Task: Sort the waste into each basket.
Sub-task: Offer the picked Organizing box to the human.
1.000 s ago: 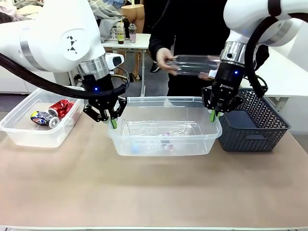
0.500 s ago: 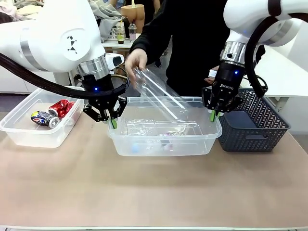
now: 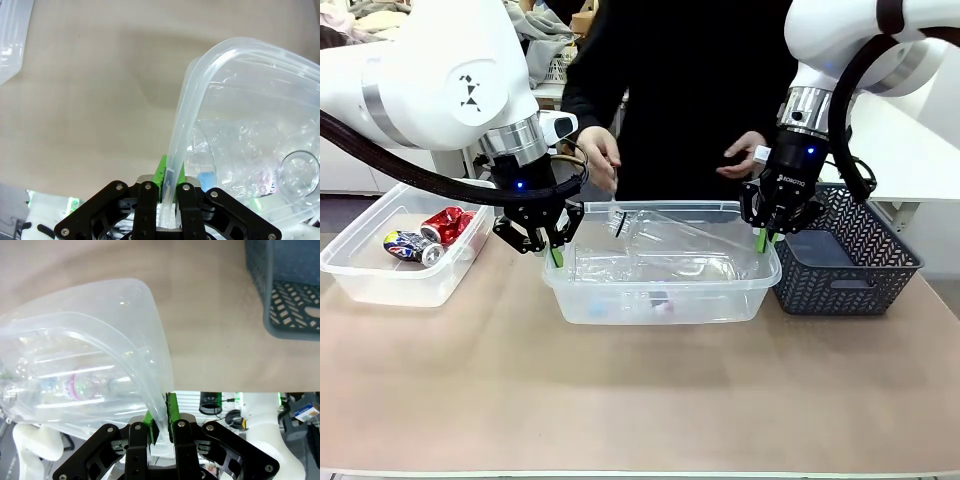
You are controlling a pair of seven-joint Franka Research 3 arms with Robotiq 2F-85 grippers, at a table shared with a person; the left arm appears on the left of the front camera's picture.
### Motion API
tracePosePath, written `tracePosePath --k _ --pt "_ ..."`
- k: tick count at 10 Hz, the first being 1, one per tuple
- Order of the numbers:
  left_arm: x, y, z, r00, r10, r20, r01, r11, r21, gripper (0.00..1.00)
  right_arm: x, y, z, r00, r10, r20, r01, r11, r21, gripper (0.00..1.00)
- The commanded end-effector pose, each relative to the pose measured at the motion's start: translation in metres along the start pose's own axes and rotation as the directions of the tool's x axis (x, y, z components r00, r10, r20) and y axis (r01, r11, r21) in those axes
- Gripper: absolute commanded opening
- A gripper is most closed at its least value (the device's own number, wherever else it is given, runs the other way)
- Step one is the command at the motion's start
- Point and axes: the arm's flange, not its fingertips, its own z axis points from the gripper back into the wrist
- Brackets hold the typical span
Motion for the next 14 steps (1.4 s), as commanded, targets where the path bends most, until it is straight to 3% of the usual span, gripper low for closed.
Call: tracePosePath --k 1,10,11,14 --pt "0.004 0.003 0.005 1.000 0.009 0.013 -0.009 1.000 0.004 0.00 -0.002 -0.007 0.003 1.000 0.001 0.003 -0.001 1.000 -0.006 0.00" --pt "0.004 0.003 0.005 1.000 0.009 0.013 -0.009 1.000 0.004 0.00 -0.002 -0.007 0.003 1.000 0.001 0.003 -0.001 1.000 -0.006 0.00" --pt "0.000 0.000 0.000 1.000 0.000 0.000 0.000 1.000 0.000 0.06 0.000 0.000 0.000 1.000 0.000 0.000 0.000 1.000 0.000 0.09" --pt "0.091 -0.012 0.006 0.997 -0.030 -0.073 0.030 1.000 -0.002 0.06 0.085 0.045 0.038 1.000 0.010 -0.011 -0.010 1.000 0.019 0.09"
